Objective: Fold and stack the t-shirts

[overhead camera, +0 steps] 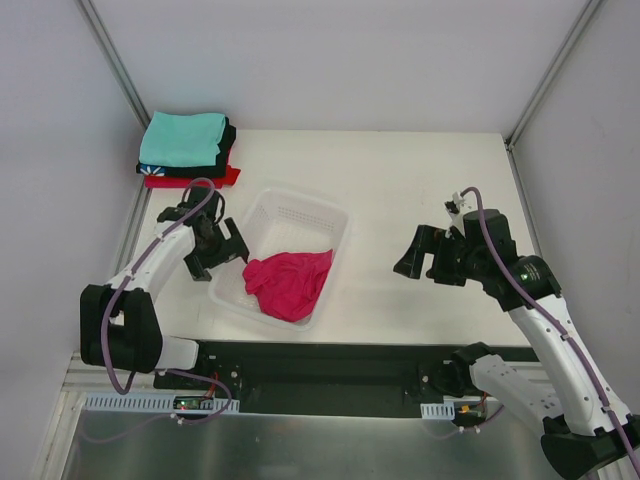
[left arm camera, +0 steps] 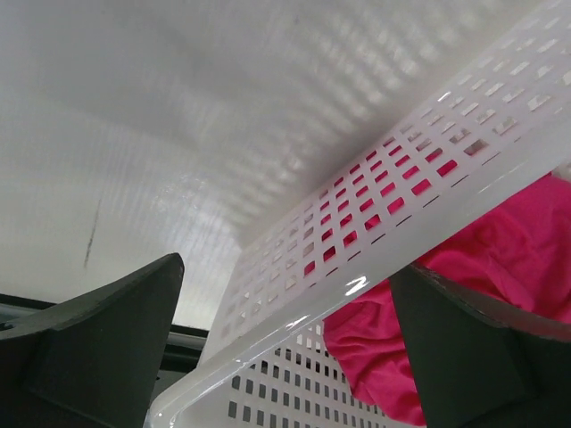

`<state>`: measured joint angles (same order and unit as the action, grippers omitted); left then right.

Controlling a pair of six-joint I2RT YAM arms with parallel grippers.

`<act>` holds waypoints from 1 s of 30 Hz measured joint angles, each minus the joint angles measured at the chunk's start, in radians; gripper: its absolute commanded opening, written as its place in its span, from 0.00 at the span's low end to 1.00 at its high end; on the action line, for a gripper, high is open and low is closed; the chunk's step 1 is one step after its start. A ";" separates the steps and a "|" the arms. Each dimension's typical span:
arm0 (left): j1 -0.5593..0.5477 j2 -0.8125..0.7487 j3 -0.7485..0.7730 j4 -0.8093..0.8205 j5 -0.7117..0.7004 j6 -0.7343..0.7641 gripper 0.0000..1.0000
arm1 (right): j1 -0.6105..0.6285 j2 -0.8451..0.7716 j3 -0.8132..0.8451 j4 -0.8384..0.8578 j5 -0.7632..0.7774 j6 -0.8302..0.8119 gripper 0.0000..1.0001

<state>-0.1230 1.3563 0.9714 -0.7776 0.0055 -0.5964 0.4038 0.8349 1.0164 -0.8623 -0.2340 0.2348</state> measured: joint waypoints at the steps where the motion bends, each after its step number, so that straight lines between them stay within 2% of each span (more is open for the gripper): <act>1: 0.000 0.000 -0.016 0.014 0.017 -0.007 0.99 | 0.000 0.000 0.000 0.001 -0.001 0.000 0.96; 7: -0.009 -0.018 -0.125 0.166 0.104 -0.103 0.99 | 0.000 -0.001 -0.002 0.006 -0.015 0.000 0.96; 12: -0.124 0.023 -0.111 0.261 0.119 -0.188 0.99 | 0.000 -0.002 -0.002 0.005 -0.018 0.000 0.96; 15: -0.211 0.141 -0.010 0.298 0.124 -0.229 0.99 | 0.000 -0.005 -0.002 0.005 -0.018 0.000 0.96; 19: -0.284 0.352 0.208 0.332 0.140 -0.268 0.99 | 0.000 -0.017 -0.002 0.003 -0.019 0.001 0.96; 26: -0.353 0.691 0.629 0.395 0.214 -0.311 0.99 | 0.000 -0.053 0.003 -0.038 -0.019 0.000 0.96; 30: -0.369 0.770 0.759 0.406 0.246 -0.309 0.99 | 0.000 -0.046 0.012 -0.056 -0.055 -0.009 0.96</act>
<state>-0.4919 2.1265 1.7306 -0.3714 0.2516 -0.9058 0.4038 0.7891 1.0286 -0.9188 -0.2890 0.2256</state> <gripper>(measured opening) 0.991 0.961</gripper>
